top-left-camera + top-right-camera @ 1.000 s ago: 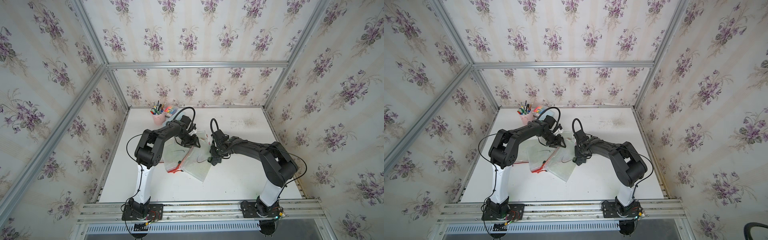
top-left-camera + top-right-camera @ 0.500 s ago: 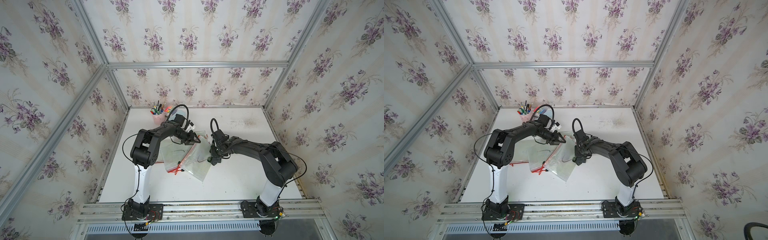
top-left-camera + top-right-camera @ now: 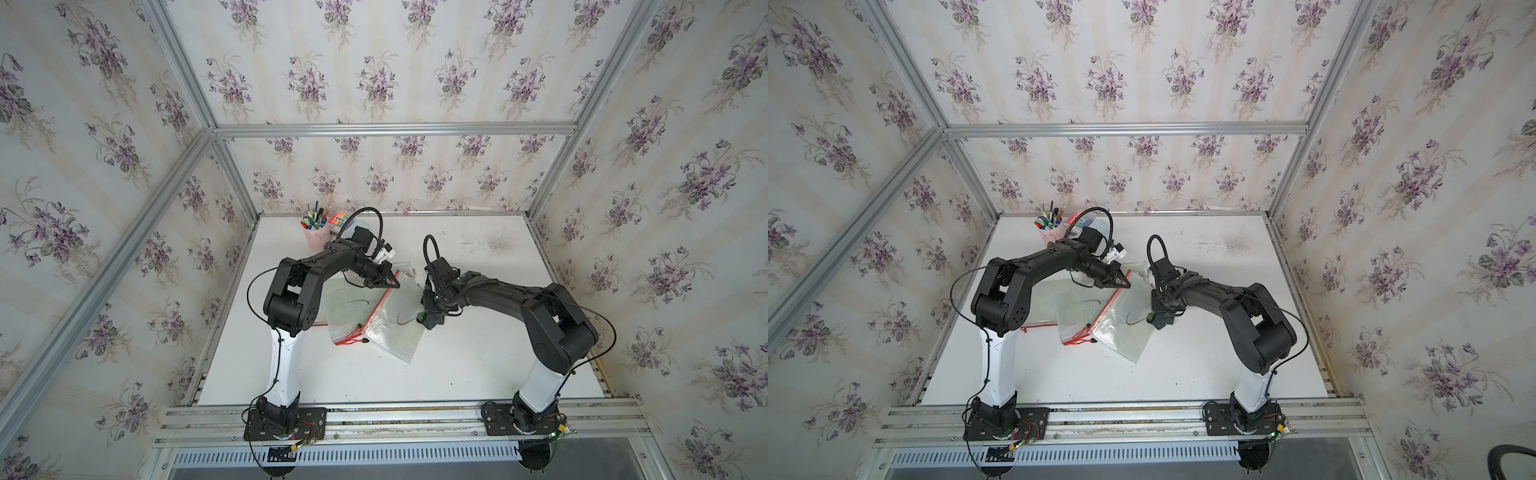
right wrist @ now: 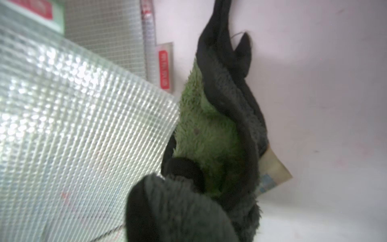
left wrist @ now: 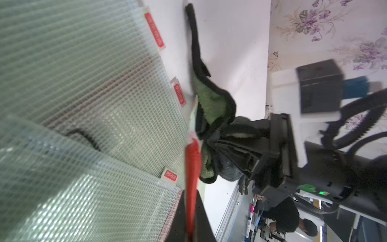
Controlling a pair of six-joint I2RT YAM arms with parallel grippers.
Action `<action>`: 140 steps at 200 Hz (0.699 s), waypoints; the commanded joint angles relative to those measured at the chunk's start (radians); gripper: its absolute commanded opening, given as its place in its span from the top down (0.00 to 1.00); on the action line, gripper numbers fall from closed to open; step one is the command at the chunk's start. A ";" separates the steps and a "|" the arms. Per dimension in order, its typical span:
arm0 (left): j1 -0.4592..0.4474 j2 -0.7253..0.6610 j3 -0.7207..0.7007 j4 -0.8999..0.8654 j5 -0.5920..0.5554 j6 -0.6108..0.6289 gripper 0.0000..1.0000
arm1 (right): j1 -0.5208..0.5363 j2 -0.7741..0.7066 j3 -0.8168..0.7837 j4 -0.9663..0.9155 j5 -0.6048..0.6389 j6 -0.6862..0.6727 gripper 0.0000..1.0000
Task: Wipe the document bag
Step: Wipe the dirt from the document bag.
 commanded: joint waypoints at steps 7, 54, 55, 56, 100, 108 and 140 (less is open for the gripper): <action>-0.045 -0.074 -0.146 0.276 -0.122 -0.290 1.00 | 0.019 -0.100 0.063 -0.079 0.022 -0.071 0.91; -0.123 -0.074 -0.301 0.635 -0.274 -0.642 1.00 | 0.180 -0.041 0.064 -0.047 -0.041 -0.002 0.91; -0.123 -0.073 -0.302 0.639 -0.274 -0.645 1.00 | 0.181 -0.037 0.063 -0.047 -0.040 0.001 0.91; -0.123 -0.071 -0.302 0.642 -0.275 -0.650 1.00 | 0.183 -0.032 0.061 -0.047 -0.038 0.004 0.91; -0.127 -0.044 -0.317 0.661 -0.271 -0.667 1.00 | 0.188 0.015 -0.111 0.008 0.103 0.102 0.92; -0.126 -0.046 -0.317 0.637 -0.269 -0.638 1.00 | 0.169 0.022 -0.132 -0.008 0.126 0.108 0.91; -0.125 -0.044 -0.303 0.548 -0.273 -0.525 1.00 | 0.047 -0.007 -0.209 -0.069 0.240 0.097 0.91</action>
